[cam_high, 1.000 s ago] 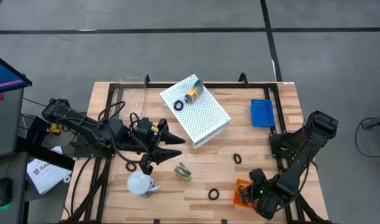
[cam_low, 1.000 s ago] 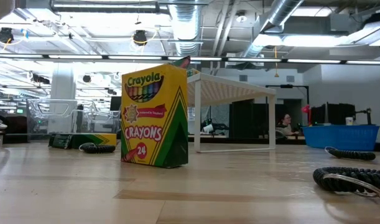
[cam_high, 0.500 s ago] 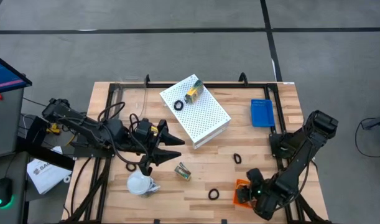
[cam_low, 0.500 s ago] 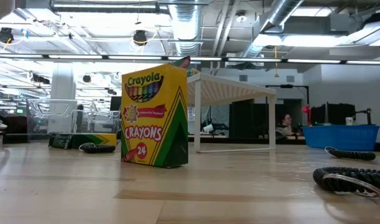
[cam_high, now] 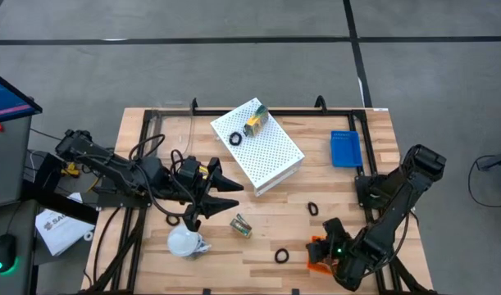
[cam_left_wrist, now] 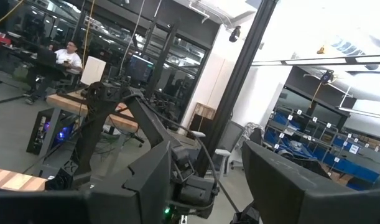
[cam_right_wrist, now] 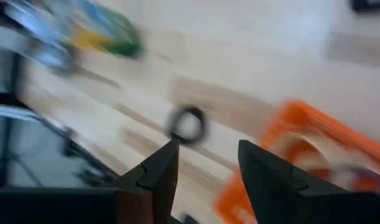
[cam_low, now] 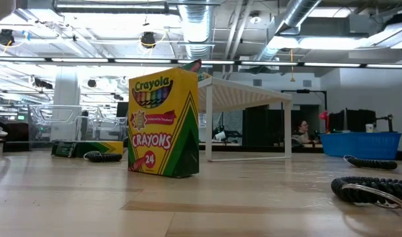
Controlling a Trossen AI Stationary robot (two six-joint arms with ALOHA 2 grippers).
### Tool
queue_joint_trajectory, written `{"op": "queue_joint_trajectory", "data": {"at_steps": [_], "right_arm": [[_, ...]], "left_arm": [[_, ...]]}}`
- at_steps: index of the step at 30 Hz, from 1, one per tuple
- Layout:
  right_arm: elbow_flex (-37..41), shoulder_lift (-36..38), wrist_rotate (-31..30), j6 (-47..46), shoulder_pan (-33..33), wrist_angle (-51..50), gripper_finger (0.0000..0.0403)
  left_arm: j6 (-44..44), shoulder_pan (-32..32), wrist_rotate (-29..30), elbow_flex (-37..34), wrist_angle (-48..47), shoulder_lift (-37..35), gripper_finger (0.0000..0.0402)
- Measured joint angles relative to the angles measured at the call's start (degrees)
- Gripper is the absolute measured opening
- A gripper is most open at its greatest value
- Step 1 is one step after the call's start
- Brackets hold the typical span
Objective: Pick & Place Office Desk Supplies
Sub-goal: Put the crayon box from the shelf into the transparent bin
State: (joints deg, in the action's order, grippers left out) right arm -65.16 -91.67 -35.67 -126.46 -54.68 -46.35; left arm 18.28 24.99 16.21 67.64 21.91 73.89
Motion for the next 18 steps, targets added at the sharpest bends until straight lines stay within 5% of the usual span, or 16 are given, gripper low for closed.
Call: {"op": "queue_joint_trajectory", "data": {"at_steps": [6,11,18], "right_arm": [[-1.3,4.1,-15.6,0.9,0.9,-0.5,0.0166],[-3.1,9.9,-25.5,12.7,2.4,-0.4,0.0161],[-7.1,18.1,-26.3,37.2,6.6,0.0,0.0153]], "left_arm": [[-0.5,0.0,0.0,0.0,0.0,0.0,0.0191],[-1.6,0.0,-0.1,0.0,-2.4,-0.6,0.0191],[8.6,1.2,-0.8,0.0,-24.9,-7.9,0.0191]]}}
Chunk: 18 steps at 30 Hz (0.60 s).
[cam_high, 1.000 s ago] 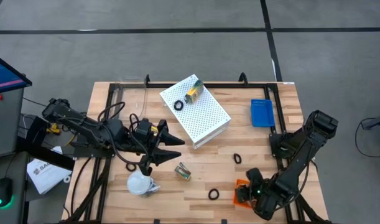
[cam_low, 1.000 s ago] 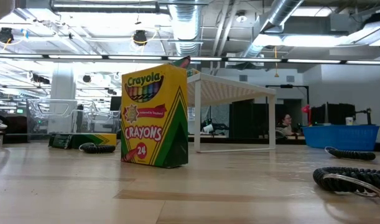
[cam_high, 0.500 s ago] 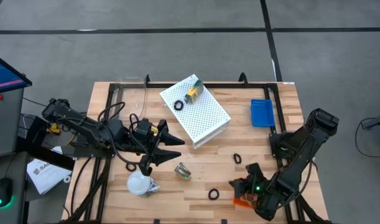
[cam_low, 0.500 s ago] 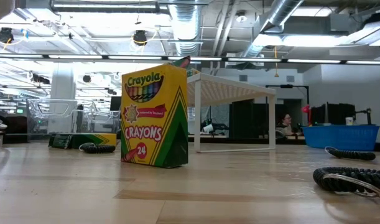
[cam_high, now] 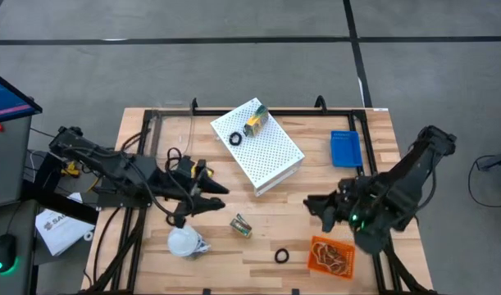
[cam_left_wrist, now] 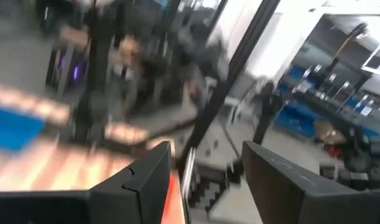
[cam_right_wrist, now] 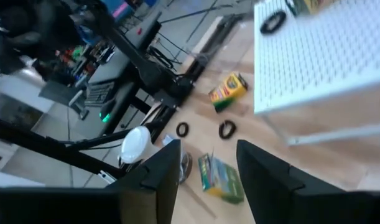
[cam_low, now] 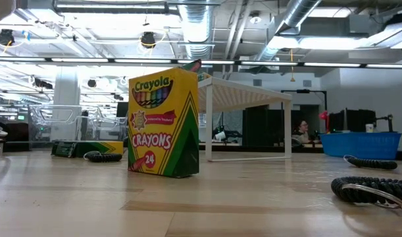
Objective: Pick & Place Office Desk Supplies
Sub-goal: Put the crayon box from the shelf into the transparent bin
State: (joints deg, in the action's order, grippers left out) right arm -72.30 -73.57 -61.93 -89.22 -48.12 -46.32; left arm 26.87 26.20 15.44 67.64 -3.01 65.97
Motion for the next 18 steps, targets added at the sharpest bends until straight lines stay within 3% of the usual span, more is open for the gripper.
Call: {"op": "queue_joint_trajectory", "data": {"at_steps": [4,7,12,18], "right_arm": [[-0.6,4.0,1.4,7.0,1.9,0.3,0.0146],[-0.7,6.5,1.2,10.0,2.3,0.3,0.0143],[-0.7,9.0,0.4,13.6,2.3,0.7,0.0141],[-0.7,9.2,0.4,16.2,4.0,0.5,0.0141]], "left_arm": [[11.8,4.2,-1.4,0.1,-17.7,-2.0,0.0191],[16.6,8.0,-2.0,0.0,-23.9,-1.3,0.0191],[14.7,8.9,4.2,0.0,-20.4,1.3,0.0191],[6.0,-1.1,7.1,0.0,-13.9,3.2,0.0195]]}}
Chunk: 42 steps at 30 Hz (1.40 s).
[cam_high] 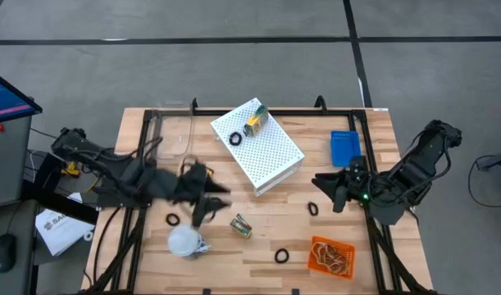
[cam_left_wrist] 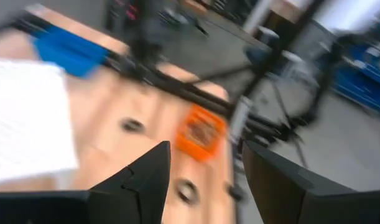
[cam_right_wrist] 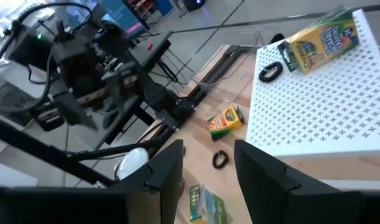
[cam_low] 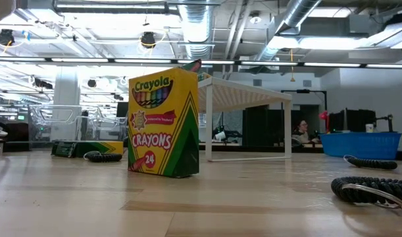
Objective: Pick & Place Office Desk Supplies
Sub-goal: Put the crayon box from the shelf into the transparent bin
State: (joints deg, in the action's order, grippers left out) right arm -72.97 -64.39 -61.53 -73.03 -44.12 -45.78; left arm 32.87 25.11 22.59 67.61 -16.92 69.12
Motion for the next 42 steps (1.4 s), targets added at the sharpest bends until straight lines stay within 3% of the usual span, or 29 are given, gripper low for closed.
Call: {"op": "queue_joint_trajectory", "data": {"at_steps": [5,10,14,17,23,29,35,42], "right_arm": [[0.0,-0.6,0.2,-0.3,1.3,0.0,0.0141],[0.0,-0.5,0.4,-0.3,0.3,0.6,0.0137],[0.0,-0.5,0.3,-0.5,-1.0,1.4,0.0135],[0.0,-0.5,0.1,-1.0,-1.3,1.5,0.0135],[0.0,-0.5,0.1,-2.0,-1.3,1.6,0.0135],[0.0,-0.5,0.2,-2.0,-1.3,2.1,0.0134],[0.0,-0.5,0.2,-2.0,-1.3,2.1,0.0134],[0.0,-0.5,0.2,-1.6,-1.1,1.9,0.0134]], "left_arm": [[-3.3,-8.4,-0.1,0.1,-0.7,-2.0,0.0206],[-14.9,-10.8,-2.5,0.1,-2.2,-2.0,0.0205],[-21.2,-11.4,5.0,0.1,-1.8,1.2,0.0219],[-21.6,-14.5,12.1,0.0,1.0,4.2,0.0242],[-24.5,-19.1,7.4,0.1,8.1,8.1,0.0299],[-25.1,-20.2,8.3,0.1,5.2,8.3,0.0352],[-25.2,-22.0,10.8,0.0,-1.0,3.5,0.039],[-24.5,-23.4,11.0,0.0,-5.0,-1.7,0.0394]]}}
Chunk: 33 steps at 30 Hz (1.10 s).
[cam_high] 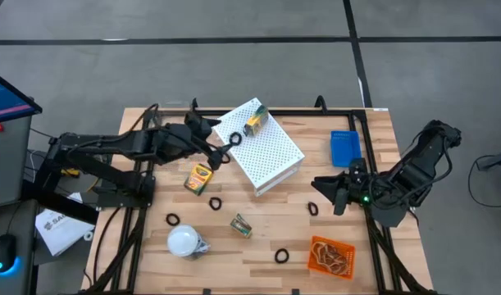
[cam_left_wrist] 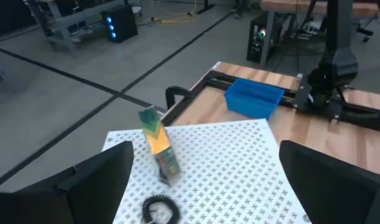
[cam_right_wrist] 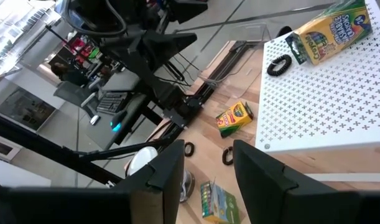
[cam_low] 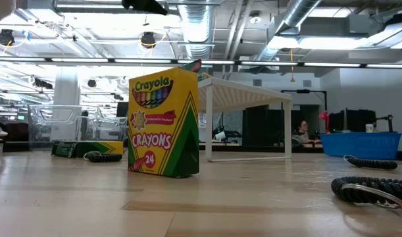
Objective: Pick & Place Office Desk Supplies
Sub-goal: Put the crayon box from the shelf into the transparent bin
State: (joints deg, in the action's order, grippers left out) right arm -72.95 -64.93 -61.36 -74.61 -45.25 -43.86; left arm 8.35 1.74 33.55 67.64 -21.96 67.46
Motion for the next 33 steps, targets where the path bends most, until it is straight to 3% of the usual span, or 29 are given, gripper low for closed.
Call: {"op": "queue_joint_trajectory", "data": {"at_steps": [7,12,14,18,22,27,33], "right_arm": [[0.0,0.0,0.0,0.0,-0.2,0.4,0.0134],[0.0,0.0,0.0,0.0,-0.2,1.2,0.0134],[0.0,0.0,0.0,0.0,-0.2,1.2,0.0134],[0.0,0.0,0.0,0.1,-0.2,1.9,0.0134],[0.0,0.0,0.0,0.0,-0.2,2.5,0.0134],[0.0,0.0,0.0,0.0,-0.2,2.8,0.0134],[0.0,0.0,0.0,0.0,-0.2,2.8,0.0134]], "left_arm": [[1.4,0.0,-4.3,0.0,2.8,2.1,0.0399],[0.9,0.0,-5.3,0.0,13.5,7.5,0.04],[-0.7,-0.1,-2.9,0.1,17.6,10.3,0.04],[0.6,-1.5,7.1,0.2,16.9,15.3,0.04],[3.2,-3.5,12.1,0.7,17.0,19.1,0.04],[8.8,-6.4,12.4,0.7,17.1,22.5,0.04],[8.6,-8.2,12.1,0.7,20.8,26.5,0.04]]}}
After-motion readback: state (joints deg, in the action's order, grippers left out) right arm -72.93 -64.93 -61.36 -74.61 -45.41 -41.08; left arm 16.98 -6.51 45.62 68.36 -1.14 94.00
